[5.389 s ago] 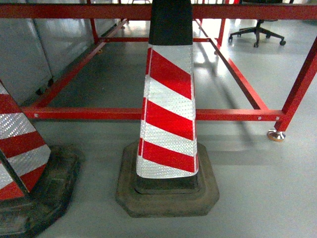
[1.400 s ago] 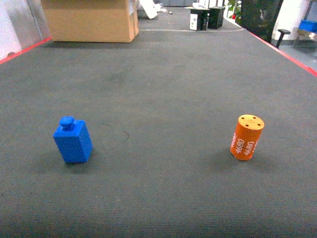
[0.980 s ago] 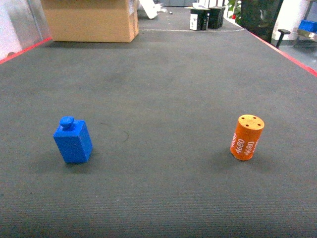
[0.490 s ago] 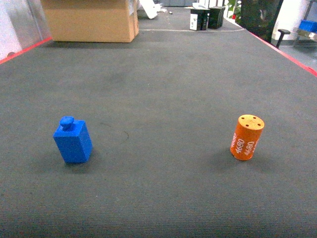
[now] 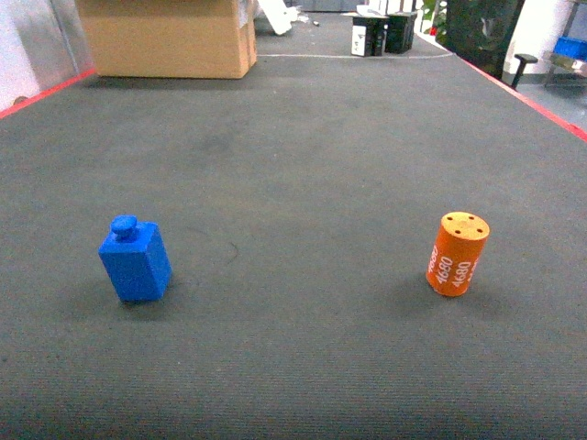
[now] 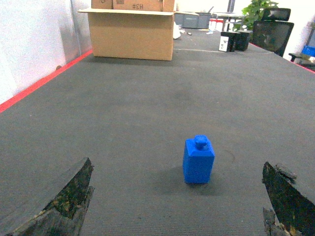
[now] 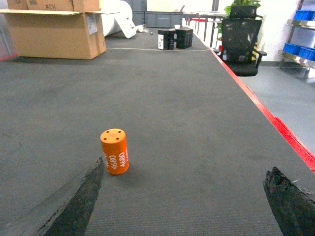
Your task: Sort blue parts and orange caps into right shelf containers
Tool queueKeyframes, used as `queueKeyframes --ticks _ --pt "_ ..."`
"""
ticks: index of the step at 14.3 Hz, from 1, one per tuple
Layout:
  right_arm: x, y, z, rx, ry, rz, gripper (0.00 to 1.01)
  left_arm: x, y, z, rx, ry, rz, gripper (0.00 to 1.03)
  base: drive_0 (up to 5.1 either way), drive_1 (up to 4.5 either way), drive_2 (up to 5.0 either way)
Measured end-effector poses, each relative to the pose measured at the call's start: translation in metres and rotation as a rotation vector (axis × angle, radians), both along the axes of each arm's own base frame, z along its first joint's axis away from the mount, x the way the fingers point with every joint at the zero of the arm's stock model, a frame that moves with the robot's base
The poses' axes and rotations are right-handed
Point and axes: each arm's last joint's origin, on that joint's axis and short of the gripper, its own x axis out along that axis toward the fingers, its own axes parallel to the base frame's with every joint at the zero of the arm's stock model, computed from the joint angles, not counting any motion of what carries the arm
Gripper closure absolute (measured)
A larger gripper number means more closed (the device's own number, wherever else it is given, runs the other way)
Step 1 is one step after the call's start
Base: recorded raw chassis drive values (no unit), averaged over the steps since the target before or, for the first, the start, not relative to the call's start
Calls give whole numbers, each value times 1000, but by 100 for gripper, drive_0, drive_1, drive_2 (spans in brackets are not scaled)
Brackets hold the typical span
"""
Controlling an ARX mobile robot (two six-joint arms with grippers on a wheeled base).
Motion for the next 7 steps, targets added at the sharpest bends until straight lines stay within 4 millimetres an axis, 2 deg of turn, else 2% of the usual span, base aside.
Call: queueKeyframes --ticks 7 --pt "0 0 0 0 0 0 3 0 0 0 0 0 0 5 0 0 0"
